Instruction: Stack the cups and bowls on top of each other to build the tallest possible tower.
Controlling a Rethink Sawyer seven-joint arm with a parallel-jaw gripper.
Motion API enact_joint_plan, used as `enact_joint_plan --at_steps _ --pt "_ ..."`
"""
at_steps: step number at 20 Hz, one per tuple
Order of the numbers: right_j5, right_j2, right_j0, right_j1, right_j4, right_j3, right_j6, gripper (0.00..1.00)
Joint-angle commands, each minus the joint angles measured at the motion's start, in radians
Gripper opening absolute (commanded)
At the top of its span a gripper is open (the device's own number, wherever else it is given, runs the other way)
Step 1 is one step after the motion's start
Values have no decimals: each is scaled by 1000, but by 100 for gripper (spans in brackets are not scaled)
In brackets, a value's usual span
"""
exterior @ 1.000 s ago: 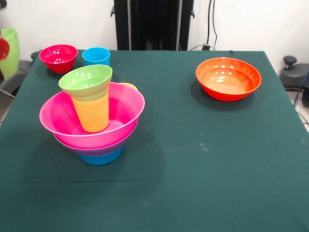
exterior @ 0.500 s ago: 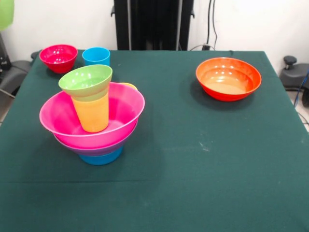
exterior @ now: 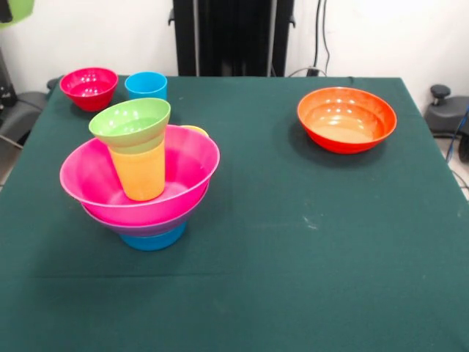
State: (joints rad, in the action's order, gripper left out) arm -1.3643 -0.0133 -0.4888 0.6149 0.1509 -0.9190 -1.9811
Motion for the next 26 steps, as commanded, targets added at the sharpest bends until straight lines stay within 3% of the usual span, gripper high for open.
enact_joint_plan --at_steps 1,9,19,26 --pt "112 -108 83 -12 20 -146 118 0" --pt "166 -104 142 -66 29 -107 85 0" --pt "82 -85 208 -141 44 30 61 0" --pt "98 -60 236 -146 34 -1 18 0"
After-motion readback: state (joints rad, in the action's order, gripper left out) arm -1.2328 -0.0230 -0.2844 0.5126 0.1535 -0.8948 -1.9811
